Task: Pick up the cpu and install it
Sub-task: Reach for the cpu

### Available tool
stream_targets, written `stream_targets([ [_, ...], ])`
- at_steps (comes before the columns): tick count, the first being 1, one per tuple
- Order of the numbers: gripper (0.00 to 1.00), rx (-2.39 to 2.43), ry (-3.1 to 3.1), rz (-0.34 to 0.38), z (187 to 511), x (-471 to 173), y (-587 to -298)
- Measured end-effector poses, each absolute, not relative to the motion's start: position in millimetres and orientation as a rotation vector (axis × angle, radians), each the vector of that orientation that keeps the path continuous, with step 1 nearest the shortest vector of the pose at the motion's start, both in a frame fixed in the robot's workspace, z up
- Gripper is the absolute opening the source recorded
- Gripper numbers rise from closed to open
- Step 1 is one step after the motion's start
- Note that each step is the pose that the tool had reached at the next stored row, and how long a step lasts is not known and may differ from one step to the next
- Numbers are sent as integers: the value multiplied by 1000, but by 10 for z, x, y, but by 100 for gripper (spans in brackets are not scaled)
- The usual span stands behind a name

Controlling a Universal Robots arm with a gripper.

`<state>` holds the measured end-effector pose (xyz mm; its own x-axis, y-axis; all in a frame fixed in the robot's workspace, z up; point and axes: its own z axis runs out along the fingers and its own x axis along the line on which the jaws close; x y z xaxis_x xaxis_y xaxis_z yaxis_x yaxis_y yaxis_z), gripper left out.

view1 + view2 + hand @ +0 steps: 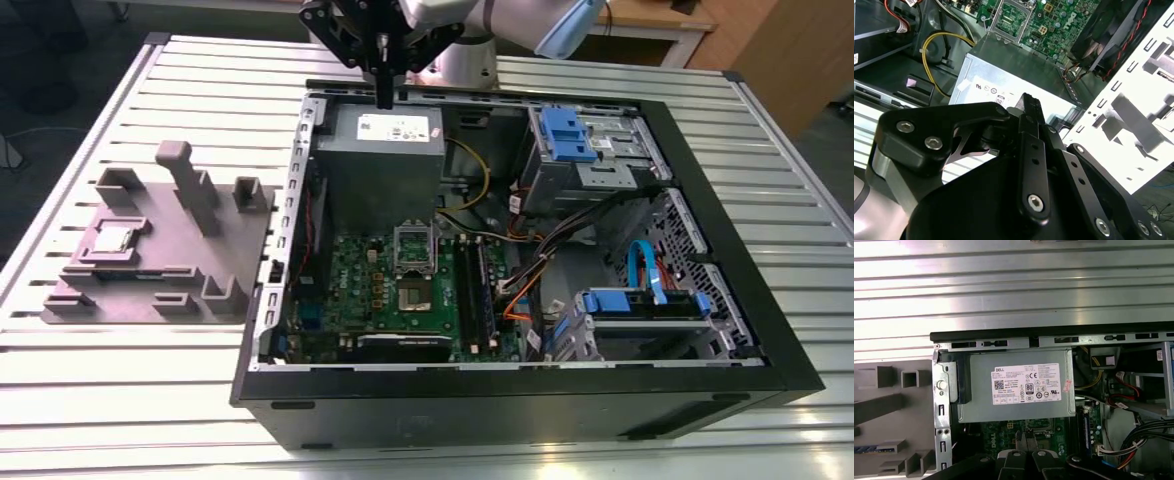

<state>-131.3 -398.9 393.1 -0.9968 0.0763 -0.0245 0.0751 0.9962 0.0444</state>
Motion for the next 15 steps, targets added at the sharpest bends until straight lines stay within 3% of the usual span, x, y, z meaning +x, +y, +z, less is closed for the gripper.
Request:
stream_targets([
  [15,10,118,3113,68,3932,-1388,-3989],
])
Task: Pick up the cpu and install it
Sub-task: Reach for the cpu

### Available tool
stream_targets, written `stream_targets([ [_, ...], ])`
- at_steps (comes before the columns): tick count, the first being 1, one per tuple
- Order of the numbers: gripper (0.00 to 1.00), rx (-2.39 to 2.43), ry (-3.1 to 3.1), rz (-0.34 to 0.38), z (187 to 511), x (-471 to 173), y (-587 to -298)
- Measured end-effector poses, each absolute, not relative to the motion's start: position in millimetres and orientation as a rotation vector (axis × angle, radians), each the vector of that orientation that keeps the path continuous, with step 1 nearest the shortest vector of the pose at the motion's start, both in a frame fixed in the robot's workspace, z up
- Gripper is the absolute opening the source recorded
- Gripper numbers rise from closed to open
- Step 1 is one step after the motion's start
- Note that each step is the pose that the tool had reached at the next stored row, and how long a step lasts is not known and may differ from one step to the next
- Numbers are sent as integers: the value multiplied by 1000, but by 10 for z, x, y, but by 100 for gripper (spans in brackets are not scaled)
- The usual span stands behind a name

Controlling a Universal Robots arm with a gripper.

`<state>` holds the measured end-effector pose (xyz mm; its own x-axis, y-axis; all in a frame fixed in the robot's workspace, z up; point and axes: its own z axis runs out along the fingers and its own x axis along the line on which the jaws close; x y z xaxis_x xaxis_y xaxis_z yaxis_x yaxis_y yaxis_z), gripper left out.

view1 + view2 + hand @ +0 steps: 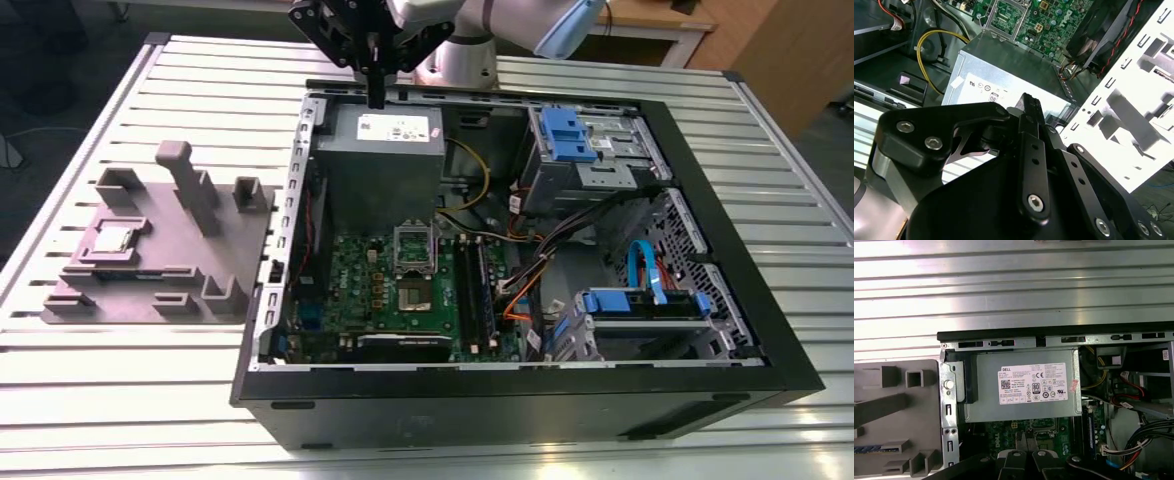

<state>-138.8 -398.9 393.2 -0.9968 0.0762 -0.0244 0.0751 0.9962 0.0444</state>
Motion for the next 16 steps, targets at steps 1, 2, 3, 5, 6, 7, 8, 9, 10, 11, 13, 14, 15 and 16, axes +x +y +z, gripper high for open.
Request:
stream_targets([
  [1,10,118,3113,68,3931,-1390,-3989],
  [2,10,118,3112,68,3931,-1392,-3989],
  [3,10,118,3113,68,3931,-1394,-3989],
  [5,10,118,3113,68,3931,-1401,-3989],
  [6,10,118,3112,68,3930,-1414,-3989],
  [7,10,118,3113,68,3930,-1414,-3989],
  [8,10,118,3113,67,3930,-1415,-3990],
  [9,10,118,3113,68,3929,-1417,-3989],
  [10,10,118,3112,68,3928,-1420,-3989],
  [11,10,118,3112,68,3928,-1421,-3989],
  [13,10,118,3113,68,3929,-1425,-3989],
  [14,10,118,3113,68,3928,-1427,-3989],
  [15,10,118,3112,68,3928,-1430,-3989],
  [16,10,118,3113,68,3928,-1432,-3989],
])
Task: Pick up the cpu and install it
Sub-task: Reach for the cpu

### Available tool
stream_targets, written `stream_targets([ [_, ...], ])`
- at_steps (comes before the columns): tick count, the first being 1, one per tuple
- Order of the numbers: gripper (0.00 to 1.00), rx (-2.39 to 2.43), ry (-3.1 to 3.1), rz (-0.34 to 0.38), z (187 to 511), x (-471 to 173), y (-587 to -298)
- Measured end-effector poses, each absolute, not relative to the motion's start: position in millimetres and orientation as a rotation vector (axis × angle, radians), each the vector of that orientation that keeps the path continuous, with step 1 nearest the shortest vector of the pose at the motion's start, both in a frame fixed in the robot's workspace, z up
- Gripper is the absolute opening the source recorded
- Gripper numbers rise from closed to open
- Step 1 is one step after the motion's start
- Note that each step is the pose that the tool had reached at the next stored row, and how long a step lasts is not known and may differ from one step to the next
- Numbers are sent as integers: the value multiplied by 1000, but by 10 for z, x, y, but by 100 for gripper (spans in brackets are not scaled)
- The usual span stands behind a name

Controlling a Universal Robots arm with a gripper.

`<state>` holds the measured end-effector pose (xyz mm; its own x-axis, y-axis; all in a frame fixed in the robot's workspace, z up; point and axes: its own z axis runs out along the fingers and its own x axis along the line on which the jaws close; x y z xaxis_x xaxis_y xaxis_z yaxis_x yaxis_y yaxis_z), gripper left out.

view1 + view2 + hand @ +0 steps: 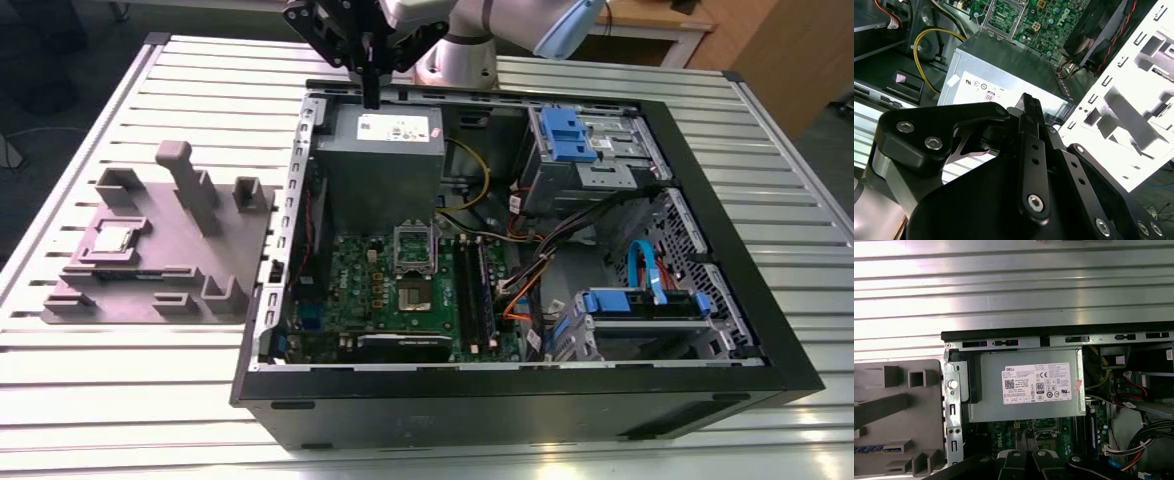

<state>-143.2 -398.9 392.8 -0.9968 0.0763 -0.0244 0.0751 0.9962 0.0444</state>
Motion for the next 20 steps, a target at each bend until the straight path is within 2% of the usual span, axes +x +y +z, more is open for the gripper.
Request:
stream_targets([
  [20,10,118,3112,68,3924,-1478,-3989],
])
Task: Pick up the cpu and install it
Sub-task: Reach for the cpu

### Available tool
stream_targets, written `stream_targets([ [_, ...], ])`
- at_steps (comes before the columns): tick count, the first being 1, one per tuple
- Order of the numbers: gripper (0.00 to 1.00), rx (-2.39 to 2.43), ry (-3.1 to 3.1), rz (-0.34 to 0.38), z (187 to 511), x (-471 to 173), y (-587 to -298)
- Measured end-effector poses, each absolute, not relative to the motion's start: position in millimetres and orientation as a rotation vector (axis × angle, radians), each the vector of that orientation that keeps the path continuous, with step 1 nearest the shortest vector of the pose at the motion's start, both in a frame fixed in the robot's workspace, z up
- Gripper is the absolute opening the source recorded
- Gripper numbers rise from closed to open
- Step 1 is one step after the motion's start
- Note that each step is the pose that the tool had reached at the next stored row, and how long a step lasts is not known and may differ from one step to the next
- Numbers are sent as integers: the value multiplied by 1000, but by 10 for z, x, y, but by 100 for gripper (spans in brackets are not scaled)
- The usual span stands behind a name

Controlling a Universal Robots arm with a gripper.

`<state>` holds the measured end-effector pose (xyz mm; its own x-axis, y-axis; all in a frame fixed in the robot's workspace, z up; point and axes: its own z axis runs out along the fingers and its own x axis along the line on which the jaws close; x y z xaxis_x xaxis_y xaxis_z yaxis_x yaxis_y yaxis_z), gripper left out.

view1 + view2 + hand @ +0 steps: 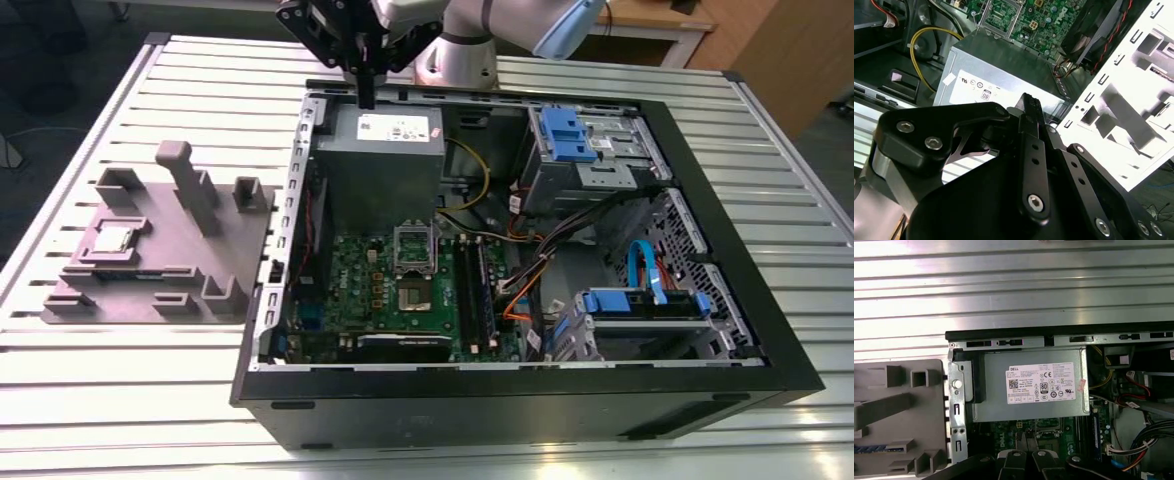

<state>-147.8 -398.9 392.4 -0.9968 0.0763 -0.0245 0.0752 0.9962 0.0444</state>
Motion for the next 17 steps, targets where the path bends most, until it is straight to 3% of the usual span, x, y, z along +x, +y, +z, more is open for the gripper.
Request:
stream_targets([
  [17,10,118,3113,68,3924,-1536,-3989],
])
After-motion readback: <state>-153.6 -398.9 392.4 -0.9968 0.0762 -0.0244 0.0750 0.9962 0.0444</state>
